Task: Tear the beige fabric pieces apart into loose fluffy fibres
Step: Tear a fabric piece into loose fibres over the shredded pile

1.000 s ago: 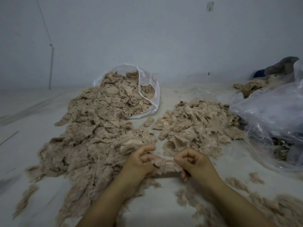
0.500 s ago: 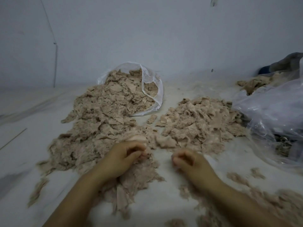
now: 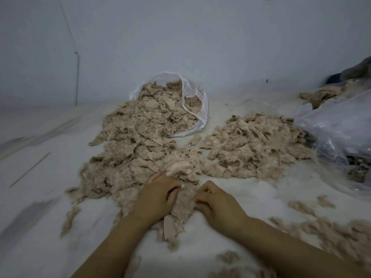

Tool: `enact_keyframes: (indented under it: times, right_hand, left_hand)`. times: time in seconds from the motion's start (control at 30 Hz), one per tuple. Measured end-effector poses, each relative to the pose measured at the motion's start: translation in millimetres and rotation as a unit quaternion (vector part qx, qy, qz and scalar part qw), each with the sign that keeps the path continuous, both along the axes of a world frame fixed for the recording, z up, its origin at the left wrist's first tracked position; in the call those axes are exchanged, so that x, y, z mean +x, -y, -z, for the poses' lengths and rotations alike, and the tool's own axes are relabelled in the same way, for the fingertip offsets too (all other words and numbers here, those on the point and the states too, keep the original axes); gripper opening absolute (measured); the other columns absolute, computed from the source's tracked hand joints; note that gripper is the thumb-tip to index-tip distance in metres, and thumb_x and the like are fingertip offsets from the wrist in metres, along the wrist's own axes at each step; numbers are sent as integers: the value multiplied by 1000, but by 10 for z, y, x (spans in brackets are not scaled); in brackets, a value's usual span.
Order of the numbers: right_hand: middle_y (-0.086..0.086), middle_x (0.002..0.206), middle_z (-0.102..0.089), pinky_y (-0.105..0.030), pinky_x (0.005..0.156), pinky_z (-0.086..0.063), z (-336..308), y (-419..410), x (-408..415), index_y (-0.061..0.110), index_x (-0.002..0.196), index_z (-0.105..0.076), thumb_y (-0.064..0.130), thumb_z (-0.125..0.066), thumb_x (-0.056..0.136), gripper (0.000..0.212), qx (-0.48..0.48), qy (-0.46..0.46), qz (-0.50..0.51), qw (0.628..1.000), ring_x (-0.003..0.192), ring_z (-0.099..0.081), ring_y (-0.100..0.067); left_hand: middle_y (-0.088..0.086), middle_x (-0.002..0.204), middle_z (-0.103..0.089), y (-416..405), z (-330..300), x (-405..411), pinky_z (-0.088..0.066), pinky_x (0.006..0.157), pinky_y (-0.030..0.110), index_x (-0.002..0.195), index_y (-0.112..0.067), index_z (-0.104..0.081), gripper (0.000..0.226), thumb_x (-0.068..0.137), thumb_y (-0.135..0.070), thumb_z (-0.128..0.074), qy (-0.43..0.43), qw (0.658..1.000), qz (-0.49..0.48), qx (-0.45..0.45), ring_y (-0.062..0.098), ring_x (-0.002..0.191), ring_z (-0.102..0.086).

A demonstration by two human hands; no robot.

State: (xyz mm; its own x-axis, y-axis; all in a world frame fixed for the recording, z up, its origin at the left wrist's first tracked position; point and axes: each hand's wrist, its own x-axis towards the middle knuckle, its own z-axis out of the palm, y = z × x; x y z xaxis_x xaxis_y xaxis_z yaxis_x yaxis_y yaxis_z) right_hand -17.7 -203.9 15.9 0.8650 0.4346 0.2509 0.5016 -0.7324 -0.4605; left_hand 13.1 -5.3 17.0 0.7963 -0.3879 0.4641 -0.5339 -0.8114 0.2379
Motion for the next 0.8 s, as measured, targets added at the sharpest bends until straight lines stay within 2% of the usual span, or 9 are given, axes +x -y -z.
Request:
enact_keyframes:
  times: [0.1,0.2,0.3,0.37,0.43,0.53,0.6,0.67,0.8]
  right_hand:
    - [-3,94,-59,-20,77,-43,-35,74,25,11,88,-62,9,-54,94,10,176,-12,31,984,85,-55,-13]
    - [0,61,-63,-21,60,-48,-116,232,-11,11,77,-52,5,-53,94,18,366,-107,50,923,57,-58,-10]
    - [2,46,-52,-19,49,-44,-195,412,7,8,71,-46,6,-53,94,24,421,-126,66,896,44,-52,-10]
    - [-5,49,-47,-19,45,-39,-217,499,21,7,70,-49,12,-57,92,24,438,-148,64,884,43,-46,-13]
    - [-10,53,-47,-20,43,-37,-214,505,21,8,70,-55,15,-60,91,23,450,-175,61,873,43,-44,-13]
    - [3,50,-55,-18,40,-38,-217,445,54,11,69,-61,11,-63,89,20,462,-181,68,865,41,-49,-7]
    - [4,52,-58,-18,40,-39,-238,419,75,13,70,-66,12,-65,87,17,459,-175,72,868,42,-50,-6]
    - [0,57,-61,-18,42,-39,-229,423,77,16,71,-69,16,-67,86,14,453,-188,67,869,45,-51,-9]
    - [-20,73,-65,-31,58,-46,-127,479,57,12,79,-70,29,-71,76,17,458,-239,34,855,61,-55,-23]
  left_hand:
    - [-6,108,-67,-17,40,19,-30,107,34,107,-23,-68,22,96,-25,-50,-11,999,-27,19,15,104,-57]
    - [-7,117,-61,8,69,73,-24,105,28,116,-26,-64,28,98,-29,-42,-21,996,-66,56,15,109,-52]
    - [-12,123,-56,96,27,77,-21,107,25,121,-32,-59,31,99,-34,-37,-29,987,-114,111,11,114,-49]
    - [-10,117,-62,181,-31,37,-29,105,29,117,-28,-63,30,97,-37,-43,1,995,-103,20,12,110,-54]
    - [-13,113,-61,328,-139,-56,-36,99,21,120,-24,-63,44,88,-52,-52,3,993,-42,-106,7,108,-54]
    - [-26,111,-56,675,-247,-186,-40,86,4,129,-37,-46,69,69,-62,-68,-213,943,59,-248,-13,101,-55]
    - [-15,98,-65,862,-243,-170,-47,74,9,117,-34,-55,54,70,-42,-79,-303,876,79,-366,-10,87,-62]
    - [-2,84,-71,930,-246,-127,-50,66,15,95,-22,-69,22,75,-28,-73,-332,825,81,-450,5,76,-66]
    - [6,60,-60,914,-158,-83,-43,47,20,80,-11,-71,8,84,-16,-65,-345,820,83,-449,11,50,-52]
